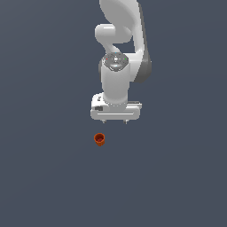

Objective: Pick up the object and move it to a goal position.

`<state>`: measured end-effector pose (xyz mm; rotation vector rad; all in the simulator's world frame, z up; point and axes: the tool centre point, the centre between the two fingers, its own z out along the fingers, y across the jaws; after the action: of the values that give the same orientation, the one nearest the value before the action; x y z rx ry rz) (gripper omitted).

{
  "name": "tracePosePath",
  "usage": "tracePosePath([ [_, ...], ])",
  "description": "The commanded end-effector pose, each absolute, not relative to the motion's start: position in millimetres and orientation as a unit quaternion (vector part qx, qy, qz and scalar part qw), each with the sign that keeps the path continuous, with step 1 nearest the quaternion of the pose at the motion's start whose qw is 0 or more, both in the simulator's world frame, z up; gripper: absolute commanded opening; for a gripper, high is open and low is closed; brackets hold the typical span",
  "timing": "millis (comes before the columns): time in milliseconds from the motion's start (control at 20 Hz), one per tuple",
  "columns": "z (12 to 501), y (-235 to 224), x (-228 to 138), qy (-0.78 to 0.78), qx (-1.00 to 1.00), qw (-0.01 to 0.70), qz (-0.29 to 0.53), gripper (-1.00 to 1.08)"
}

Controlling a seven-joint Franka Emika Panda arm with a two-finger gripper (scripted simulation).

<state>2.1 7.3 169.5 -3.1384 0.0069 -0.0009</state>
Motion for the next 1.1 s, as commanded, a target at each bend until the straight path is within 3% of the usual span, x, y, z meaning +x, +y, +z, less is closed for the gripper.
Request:
tracePosePath([
  [0,169.5,7.3,2.1,0.002,-1.0,0.002,0.0,1.0],
  [550,192.8,14.7,14.8,-0.009,-1.0,-0.01,-0.025,1.0],
  [1050,164.0,-8.9,21.7,0.024,-1.0,-0.005,-0.017,1.0],
])
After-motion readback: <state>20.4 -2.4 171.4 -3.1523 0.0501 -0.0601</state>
